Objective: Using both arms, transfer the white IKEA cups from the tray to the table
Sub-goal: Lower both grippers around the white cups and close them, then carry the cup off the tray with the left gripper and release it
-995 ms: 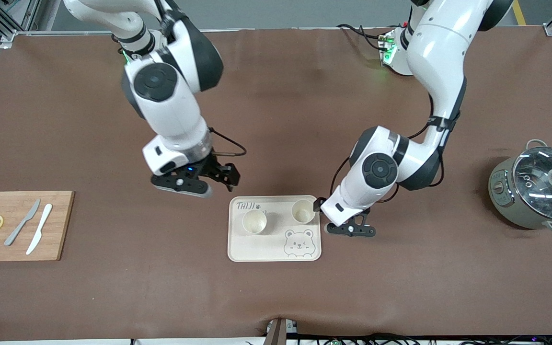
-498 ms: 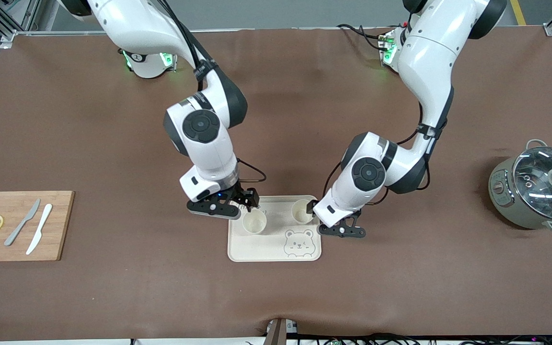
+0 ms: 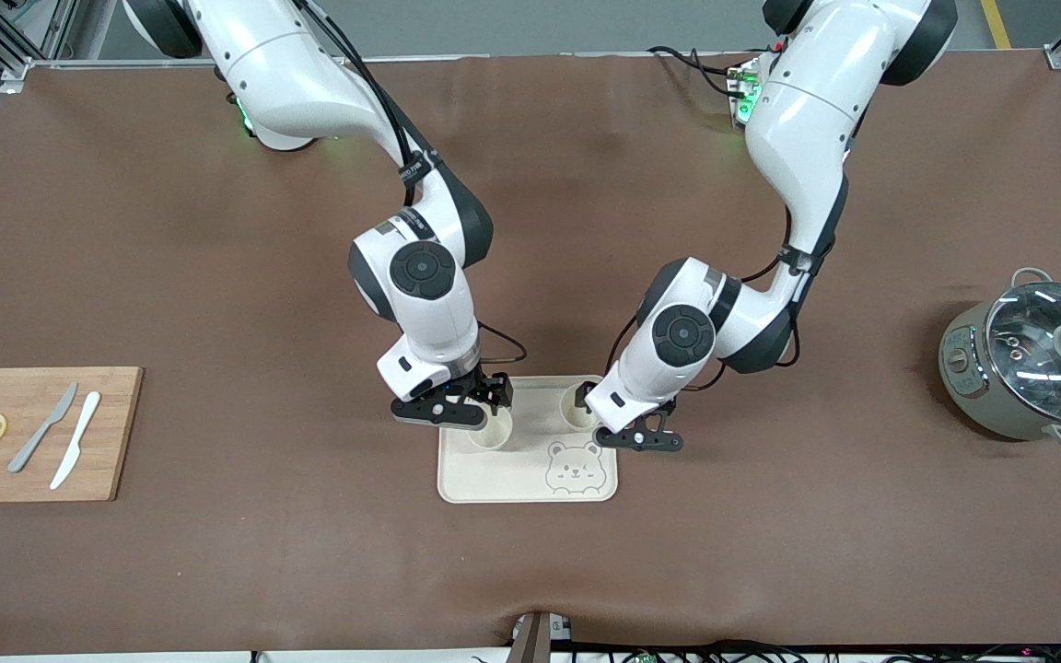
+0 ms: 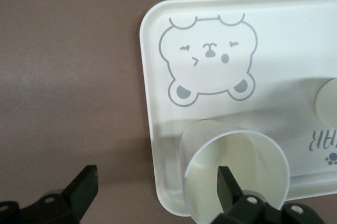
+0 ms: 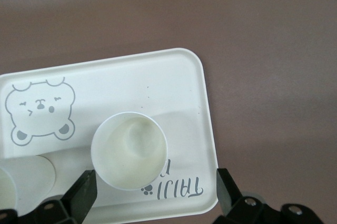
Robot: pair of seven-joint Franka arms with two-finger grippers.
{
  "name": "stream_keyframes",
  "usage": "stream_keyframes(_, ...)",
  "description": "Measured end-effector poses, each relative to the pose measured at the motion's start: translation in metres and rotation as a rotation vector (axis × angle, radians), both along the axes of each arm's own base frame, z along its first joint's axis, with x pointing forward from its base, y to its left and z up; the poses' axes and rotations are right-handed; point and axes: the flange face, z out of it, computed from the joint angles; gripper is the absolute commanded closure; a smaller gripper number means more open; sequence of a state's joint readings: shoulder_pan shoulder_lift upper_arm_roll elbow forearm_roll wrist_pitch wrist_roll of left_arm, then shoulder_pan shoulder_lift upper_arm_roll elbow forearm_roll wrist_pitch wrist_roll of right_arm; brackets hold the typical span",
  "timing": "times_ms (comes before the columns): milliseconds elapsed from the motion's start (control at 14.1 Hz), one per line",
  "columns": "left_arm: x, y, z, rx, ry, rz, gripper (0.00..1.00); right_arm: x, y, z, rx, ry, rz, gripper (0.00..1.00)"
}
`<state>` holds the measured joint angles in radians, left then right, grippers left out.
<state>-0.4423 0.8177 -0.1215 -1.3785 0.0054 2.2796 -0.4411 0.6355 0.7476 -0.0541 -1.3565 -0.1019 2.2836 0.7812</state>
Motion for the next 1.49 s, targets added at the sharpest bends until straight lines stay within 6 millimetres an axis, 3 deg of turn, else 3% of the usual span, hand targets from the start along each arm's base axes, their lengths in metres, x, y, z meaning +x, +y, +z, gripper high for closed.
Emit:
stream_keyframes(213, 0.001, -0.003, -0.014, -0.015, -0.022, 0.002, 0.0, -0.001, 0.003, -0.022, -0.031, -0.007, 0.025, 0.0)
stream_keyframes(284, 0.001, -0.005, -0.017, -0.023, -0.032, 0.009, 0.79, -0.001, 0.003, -0.027, -0.032, -0.011, 0.029, 0.0)
stream_keyframes(355, 0.001, -0.008, -0.02, -0.033, -0.043, 0.032, 1.0, 0.0, 0.003, -0.033, -0.03, -0.014, 0.031, 0.0)
stream_keyframes(853, 0.002, -0.012, -0.02, -0.04, -0.064, 0.056, 1.0, 0.002, 0.003, -0.084, -0.023, -0.038, 0.051, 0.0)
stream_keyframes(1351, 0.006, -0.007, -0.012, -0.024, -0.05, 0.06, 1.0, 0.006, 0.0, -0.083, -0.04, -0.058, 0.06, 0.0)
stream_keyframes(1493, 0.012, 0.006, 0.019, 0.006, -0.018, 0.061, 1.0, 0.009, -0.002, -0.082, -0.043, -0.063, 0.058, 0.0)
